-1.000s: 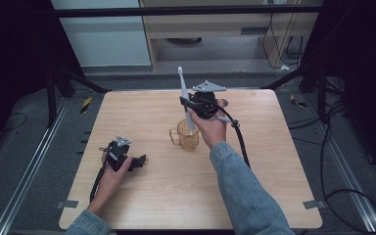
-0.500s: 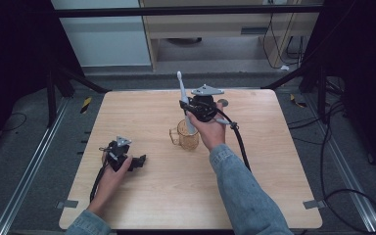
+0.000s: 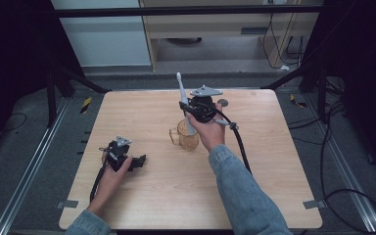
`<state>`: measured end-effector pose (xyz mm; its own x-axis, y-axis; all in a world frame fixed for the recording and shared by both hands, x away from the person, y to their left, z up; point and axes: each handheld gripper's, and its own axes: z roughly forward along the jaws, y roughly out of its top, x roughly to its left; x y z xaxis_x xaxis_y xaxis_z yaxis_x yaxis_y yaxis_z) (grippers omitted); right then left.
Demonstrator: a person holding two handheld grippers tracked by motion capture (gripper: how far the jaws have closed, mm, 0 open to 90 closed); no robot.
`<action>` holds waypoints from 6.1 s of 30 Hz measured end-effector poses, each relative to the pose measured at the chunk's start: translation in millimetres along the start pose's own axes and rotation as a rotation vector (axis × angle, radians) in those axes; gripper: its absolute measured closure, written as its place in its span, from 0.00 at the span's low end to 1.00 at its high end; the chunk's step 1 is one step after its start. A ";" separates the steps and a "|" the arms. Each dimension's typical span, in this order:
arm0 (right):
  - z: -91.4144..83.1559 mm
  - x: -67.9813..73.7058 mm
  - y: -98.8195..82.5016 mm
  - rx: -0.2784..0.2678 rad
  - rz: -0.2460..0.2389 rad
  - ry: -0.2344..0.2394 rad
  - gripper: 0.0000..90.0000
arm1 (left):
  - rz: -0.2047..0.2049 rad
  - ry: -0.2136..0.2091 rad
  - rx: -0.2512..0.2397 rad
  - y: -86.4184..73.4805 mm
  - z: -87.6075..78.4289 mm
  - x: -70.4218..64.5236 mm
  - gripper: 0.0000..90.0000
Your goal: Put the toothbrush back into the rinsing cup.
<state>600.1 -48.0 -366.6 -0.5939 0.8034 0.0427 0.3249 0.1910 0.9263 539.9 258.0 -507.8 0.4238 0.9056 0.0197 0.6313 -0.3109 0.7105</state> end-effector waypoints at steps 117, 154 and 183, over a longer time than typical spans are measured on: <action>17.8 6.9 -46.7 0.134 0.016 0.011 0.74 | 0.000 0.000 0.000 0.0 0.0 -0.1 0.00; 25.1 -2.1 -43.6 0.151 0.056 -0.010 0.73 | 0.000 0.000 0.000 0.0 0.0 -0.1 0.00; 25.2 -4.0 -43.3 0.155 0.060 -0.017 0.72 | 0.000 0.000 0.000 0.0 0.0 -0.1 0.00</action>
<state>606.9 -45.3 -416.2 -0.5579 0.8251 0.0891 0.4703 0.2259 0.8531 539.9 258.0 -507.8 0.4240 0.9055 0.0195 0.6312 -0.3108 0.7106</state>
